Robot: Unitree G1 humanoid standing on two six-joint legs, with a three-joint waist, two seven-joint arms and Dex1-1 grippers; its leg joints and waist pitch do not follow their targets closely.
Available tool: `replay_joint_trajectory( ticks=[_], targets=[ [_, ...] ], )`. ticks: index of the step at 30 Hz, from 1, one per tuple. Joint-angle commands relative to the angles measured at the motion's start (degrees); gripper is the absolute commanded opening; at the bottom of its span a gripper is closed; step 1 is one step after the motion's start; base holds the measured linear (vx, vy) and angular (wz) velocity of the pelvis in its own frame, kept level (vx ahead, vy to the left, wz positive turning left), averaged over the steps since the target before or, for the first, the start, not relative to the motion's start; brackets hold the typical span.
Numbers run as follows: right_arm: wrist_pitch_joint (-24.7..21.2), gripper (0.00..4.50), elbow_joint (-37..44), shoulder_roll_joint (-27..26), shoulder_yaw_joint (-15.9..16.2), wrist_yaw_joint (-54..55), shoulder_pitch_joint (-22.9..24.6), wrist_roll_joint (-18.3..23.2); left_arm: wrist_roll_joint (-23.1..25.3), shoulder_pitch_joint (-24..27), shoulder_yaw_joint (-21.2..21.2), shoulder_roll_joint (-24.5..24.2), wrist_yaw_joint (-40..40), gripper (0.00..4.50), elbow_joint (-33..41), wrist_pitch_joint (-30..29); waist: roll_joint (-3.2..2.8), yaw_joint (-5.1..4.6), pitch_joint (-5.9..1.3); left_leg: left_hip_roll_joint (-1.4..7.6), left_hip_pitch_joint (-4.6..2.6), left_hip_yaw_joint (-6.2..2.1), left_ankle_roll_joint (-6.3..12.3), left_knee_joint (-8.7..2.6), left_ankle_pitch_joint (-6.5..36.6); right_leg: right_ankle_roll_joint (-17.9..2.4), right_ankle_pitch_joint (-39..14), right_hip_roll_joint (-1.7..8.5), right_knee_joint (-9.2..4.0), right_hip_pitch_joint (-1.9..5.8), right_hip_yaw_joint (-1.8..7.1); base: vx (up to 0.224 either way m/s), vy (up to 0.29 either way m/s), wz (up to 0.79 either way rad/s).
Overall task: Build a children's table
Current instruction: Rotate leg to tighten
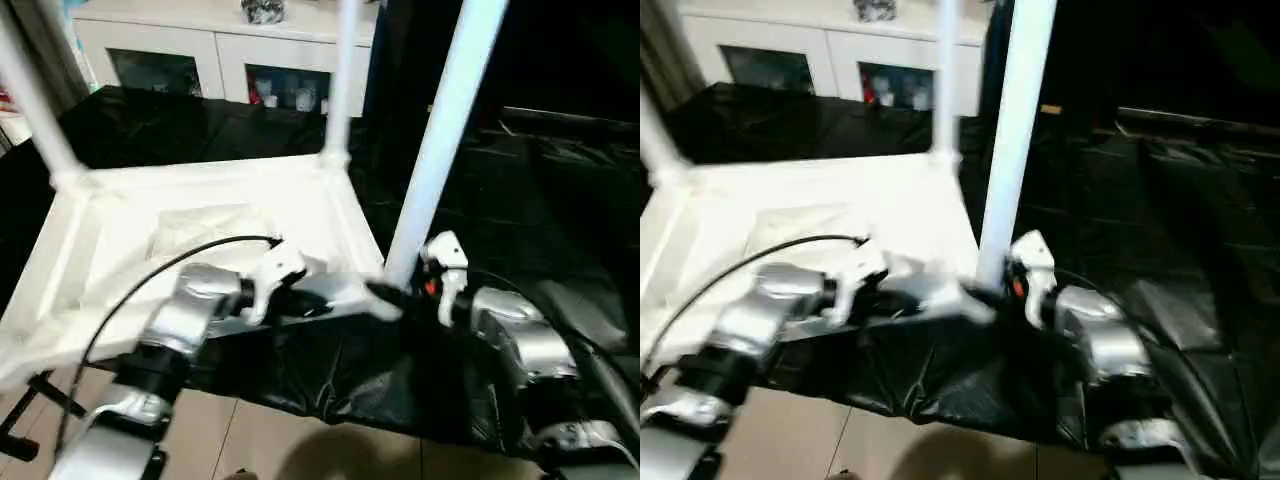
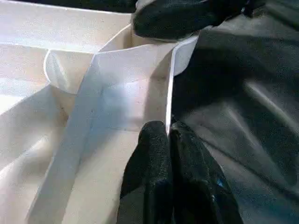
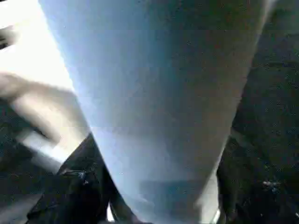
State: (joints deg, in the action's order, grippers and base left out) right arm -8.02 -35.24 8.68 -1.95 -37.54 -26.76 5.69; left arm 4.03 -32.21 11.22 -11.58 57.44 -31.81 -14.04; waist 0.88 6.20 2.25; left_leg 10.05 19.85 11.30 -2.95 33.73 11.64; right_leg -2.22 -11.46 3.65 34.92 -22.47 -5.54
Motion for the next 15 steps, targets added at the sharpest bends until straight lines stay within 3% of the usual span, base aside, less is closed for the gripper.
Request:
replay_joint_trajectory(
  ticks=[1,2,4,6,7,8,9,12,15],
  targets=[
    [-1.5,2.61,-3.2,-6.4,4.9,2.4,-0.2,-1.0,-2.8,-2.4,0.0,6.4,-6.4,0.00,0.1,-0.3,0.59,0.10,-2.58,3.91,-0.38,-2.13,1.80,-4.23,8.7,-7.8,-19.2,6.54,-5.44,2.42,4.03,0.000,0.000,0.00],
    [-2.1,2.61,-4.0,-7.4,4.5,3.9,-0.6,-1.0,-2.6,-2.4,0.0,7.1,-7.2,0.00,0.3,-0.7,0.16,0.13,-2.56,3.85,-0.33,-2.14,1.89,-4.25,8.7,-8.0,-18.7,6.49,-5.43,2.45,4.04,0.000,0.000,0.00],
    [-1.7,2.61,-5.2,-9.6,5.5,5.2,-1.3,-1.7,-2.1,-2.5,0.1,8.9,-9.3,0.00,0.3,-1.3,0.32,-0.02,-2.63,3.86,-0.32,-2.09,2.07,-4.25,8.5,-8.2,-17.3,6.37,-5.34,2.50,4.02,0.000,0.000,0.00],
    [-1.0,2.61,-5.4,-11.1,6.0,5.9,-1.7,-2.2,-1.7,-2.5,0.4,9.6,-9.9,0.00,0.3,-1.3,0.06,0.17,-2.72,3.75,-0.23,-1.99,2.73,-4.12,7.9,-8.3,-15.4,6.42,-5.22,2.64,4.13,0.000,0.000,0.00],
    [-0.6,2.95,-5.5,-11.6,5.9,6.2,-1.9,-2.1,-1.6,-2.6,0.7,9.6,-9.6,0.00,0.3,-1.2,0.10,0.13,-2.71,3.74,-0.08,-2.01,2.99,-4.18,7.7,-8.2,-14.9,6.42,-5.19,2.73,4.11,0.000,0.000,0.00],
    [-0.2,2.95,-5.6,-12.0,5.8,6.3,-2.1,-2.1,-1.5,-2.6,1.0,9.4,-9.1,0.00,0.2,-0.8,-0.08,0.15,-2.75,3.74,-0.10,-2.03,3.05,-4.19,7.7,-8.2,-14.8,6.41,-5.17,2.72,4.09,0.000,0.000,0.00],
    [0.2,3.29,-5.9,-12.1,5.8,6.6,-2.3,-2.3,-1.4,-2.7,1.1,9.2,-8.8,0.00,0.1,-0.6,-0.22,0.08,-2.72,3.75,-0.15,-2.04,3.05,-4.20,8.2,-8.1,-15.2,6.37,-5.26,2.67,4.06,0.000,0.000,0.00],
    [0.1,3.38,-4.5,-10.6,5.0,4.4,-1.8,-1.3,-1.7,-2.3,1.4,7.7,-6.1,0.00,0.6,0.3,-0.39,-0.04,-2.63,3.85,-0.20,-2.13,2.74,-4.36,9.6,-7.8,-17.0,6.37,-5.56,2.60,4.04,0.000,0.000,0.00],
    [0.7,3.66,-3.6,-8.2,5.5,1.8,-1.4,-1.8,-2.3,-1.7,1.6,6.4,-3.1,0.00,1.3,1.1,-0.32,-0.25,-2.80,3.91,-0.11,-2.13,2.78,-4.34,9.1,-8.3,-14.6,6.33,-5.19,2.73,4.09,0.000,0.000,0.00]
  ],
)
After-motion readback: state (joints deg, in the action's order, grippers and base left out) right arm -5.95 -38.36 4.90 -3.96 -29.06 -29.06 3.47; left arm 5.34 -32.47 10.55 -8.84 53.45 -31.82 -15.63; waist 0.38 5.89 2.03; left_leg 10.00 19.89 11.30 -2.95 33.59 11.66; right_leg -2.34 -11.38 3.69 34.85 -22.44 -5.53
